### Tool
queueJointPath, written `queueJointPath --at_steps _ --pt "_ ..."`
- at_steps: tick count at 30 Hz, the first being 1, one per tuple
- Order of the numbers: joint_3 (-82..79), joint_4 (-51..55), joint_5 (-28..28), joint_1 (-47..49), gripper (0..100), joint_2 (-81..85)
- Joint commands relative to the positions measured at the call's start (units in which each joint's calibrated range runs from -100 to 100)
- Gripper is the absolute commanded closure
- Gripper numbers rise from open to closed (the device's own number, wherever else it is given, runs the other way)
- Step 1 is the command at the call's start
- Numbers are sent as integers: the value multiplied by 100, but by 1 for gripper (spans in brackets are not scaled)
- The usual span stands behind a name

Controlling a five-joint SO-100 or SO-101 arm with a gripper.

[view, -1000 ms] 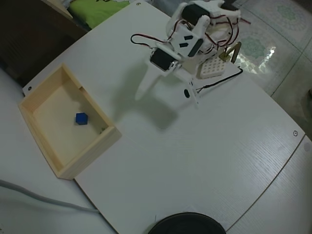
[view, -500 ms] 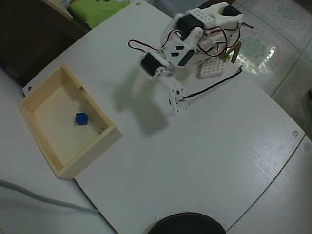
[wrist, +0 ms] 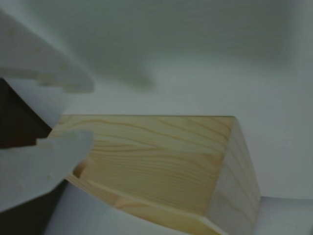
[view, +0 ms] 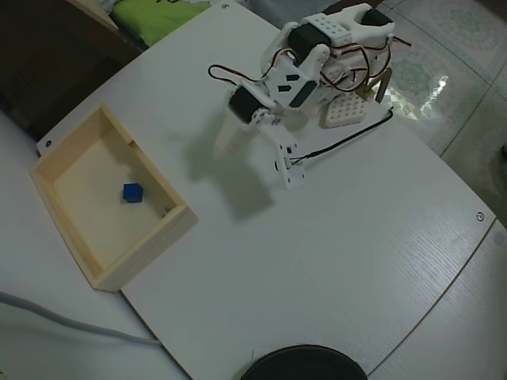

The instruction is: Pick up the small blue cube and put it into the box

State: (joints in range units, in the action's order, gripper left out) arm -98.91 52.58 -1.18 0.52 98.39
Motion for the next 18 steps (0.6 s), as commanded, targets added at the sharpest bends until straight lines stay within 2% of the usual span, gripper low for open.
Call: queueJointPath --at_steps 1,18 --pt "-90 -126 33 -41 93 42" --pt "-90 -126 -9 -41 93 42"
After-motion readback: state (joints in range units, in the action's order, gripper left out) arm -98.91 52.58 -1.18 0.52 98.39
